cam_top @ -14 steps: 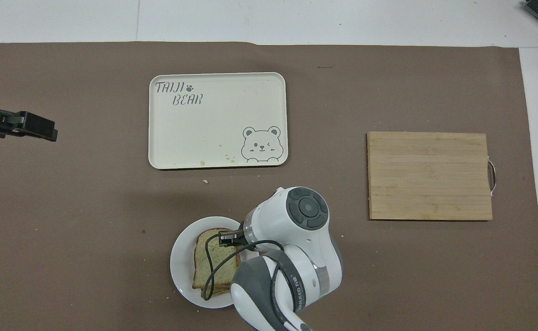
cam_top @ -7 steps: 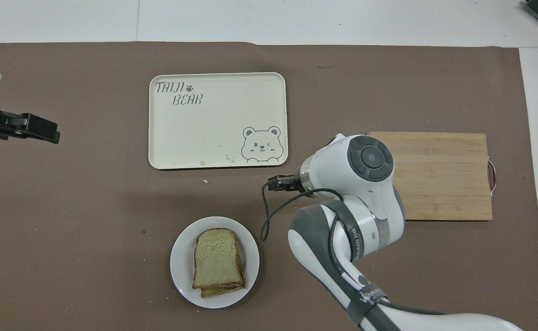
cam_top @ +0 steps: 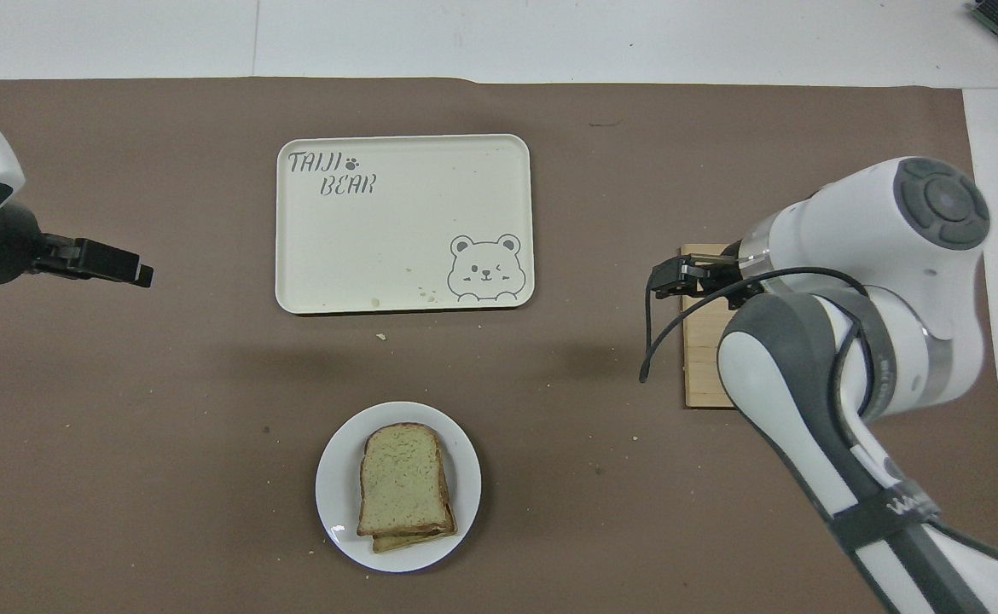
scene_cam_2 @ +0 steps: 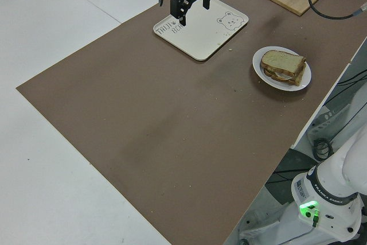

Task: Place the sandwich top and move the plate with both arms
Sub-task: 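Open the right gripper and withdraw it while the left gripper reaches forward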

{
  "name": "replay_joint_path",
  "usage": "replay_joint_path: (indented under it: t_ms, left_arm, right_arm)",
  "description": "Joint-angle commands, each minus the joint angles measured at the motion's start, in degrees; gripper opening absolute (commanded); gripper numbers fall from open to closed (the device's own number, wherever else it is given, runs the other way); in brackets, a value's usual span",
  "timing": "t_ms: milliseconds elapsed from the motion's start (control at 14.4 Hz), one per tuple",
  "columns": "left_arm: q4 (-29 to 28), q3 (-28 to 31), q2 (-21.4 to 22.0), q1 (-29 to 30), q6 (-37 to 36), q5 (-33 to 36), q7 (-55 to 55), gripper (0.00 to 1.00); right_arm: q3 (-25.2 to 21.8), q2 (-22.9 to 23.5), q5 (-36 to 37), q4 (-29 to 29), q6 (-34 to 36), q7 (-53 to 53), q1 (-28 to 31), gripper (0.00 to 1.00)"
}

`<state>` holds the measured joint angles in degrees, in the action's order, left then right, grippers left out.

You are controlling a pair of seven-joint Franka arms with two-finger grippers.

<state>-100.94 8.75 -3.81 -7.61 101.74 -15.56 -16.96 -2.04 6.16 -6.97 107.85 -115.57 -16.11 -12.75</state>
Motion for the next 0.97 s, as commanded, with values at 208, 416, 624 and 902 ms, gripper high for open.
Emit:
replay_joint_path:
  t_ms: [208,416,624,902]
  left_arm:
    - [-18.48,-0.4,2.93,-0.12,8.39,-12.72,-12.37,1.0]
    - [-23.77,-0.49,4.34,-0.3,9.0,-16.42,-14.59,1.0]
    - [-28.25,-0.49,5.57,-0.38,10.05,-20.11,-18.54,1.0]
    - [-31.42,-0.75,6.01,-0.56,11.03,-21.96,-19.52,1.0]
  right_arm:
    - [0.72,-5.71,3.63,-2.02,3.67,-0.15,4.92,1.0]
    - [0.63,-7.21,3.72,-5.53,10.08,0.72,7.04,1.0]
    - [0.46,-8.01,3.8,-8.7,15.62,4.67,9.84,1.0]
    - [0.54,-8.18,3.89,-14.41,22.04,10.56,13.98,1.0]
